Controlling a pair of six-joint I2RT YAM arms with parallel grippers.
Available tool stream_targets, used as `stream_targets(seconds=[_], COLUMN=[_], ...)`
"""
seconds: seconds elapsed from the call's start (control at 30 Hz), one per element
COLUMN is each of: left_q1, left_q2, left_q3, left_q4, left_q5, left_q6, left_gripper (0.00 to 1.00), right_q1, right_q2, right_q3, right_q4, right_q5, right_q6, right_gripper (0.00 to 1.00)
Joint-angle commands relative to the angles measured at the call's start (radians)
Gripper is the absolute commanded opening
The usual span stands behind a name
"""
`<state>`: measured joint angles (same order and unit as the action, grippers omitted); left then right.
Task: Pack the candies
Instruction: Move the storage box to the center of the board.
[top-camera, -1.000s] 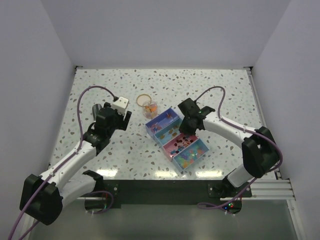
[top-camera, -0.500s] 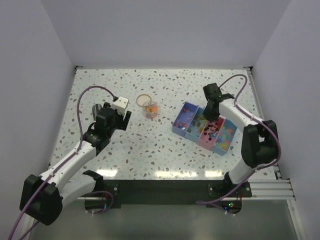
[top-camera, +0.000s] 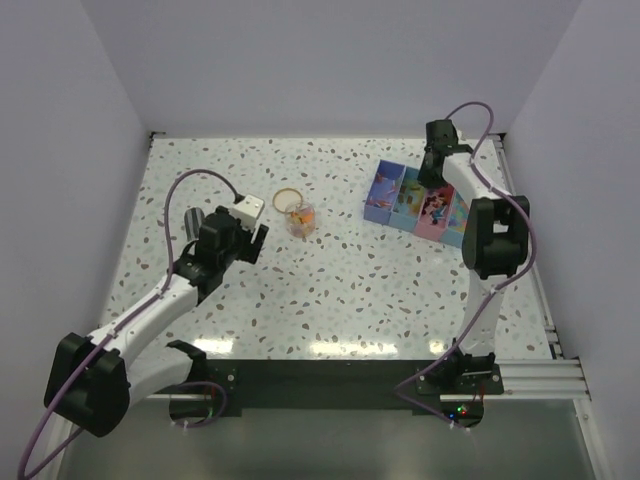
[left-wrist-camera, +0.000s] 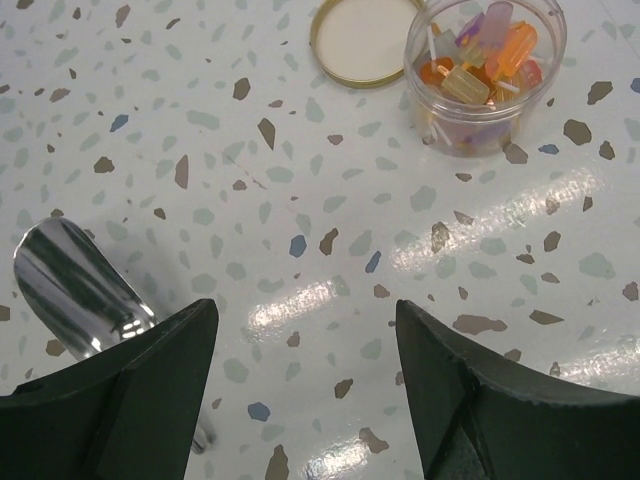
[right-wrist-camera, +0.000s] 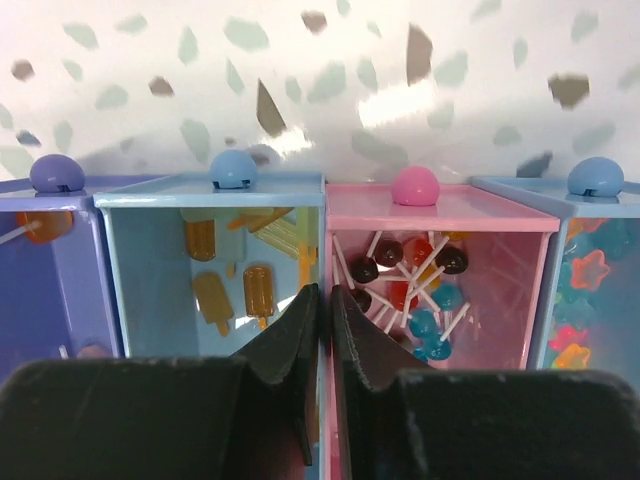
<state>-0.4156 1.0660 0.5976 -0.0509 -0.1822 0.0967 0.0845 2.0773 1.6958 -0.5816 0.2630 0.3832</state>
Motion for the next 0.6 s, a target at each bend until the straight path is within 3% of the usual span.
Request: stream_targets(seconds=[0.0, 0.2, 0.4, 0.57], left_q1=[-0.006, -0.006, -0.005, -0.006], left_q2=[0.029, 0.098, 0.21, 0.35], left_q3=[0.068, 0.143, 0.244, 0.366], left_q4=[0.019, 0.013, 0.022, -0.013], left_q5=[0.053, 0.102, 0.174, 0.239], left_q6=[-0.017, -0.049, -0.091, -0.123], left_gripper=[0.76, 0.77, 0.75, 0.72], right_q1=[-0.017, -0.019, -0.017, -0.012], right_q2=[0.066, 0.118, -0.089, -0.355], right_q3=[0.12, 0.264, 0.171, -0.039], right_q4=[0.043, -0.006, -0.047, -0.038], right_q5=[-0.024, -0.067, -0.171, -0.315], right_q6=[-0.122, -0.225, -0.188, -0.123], right_gripper=[0.13, 0.28, 0.54, 0.7])
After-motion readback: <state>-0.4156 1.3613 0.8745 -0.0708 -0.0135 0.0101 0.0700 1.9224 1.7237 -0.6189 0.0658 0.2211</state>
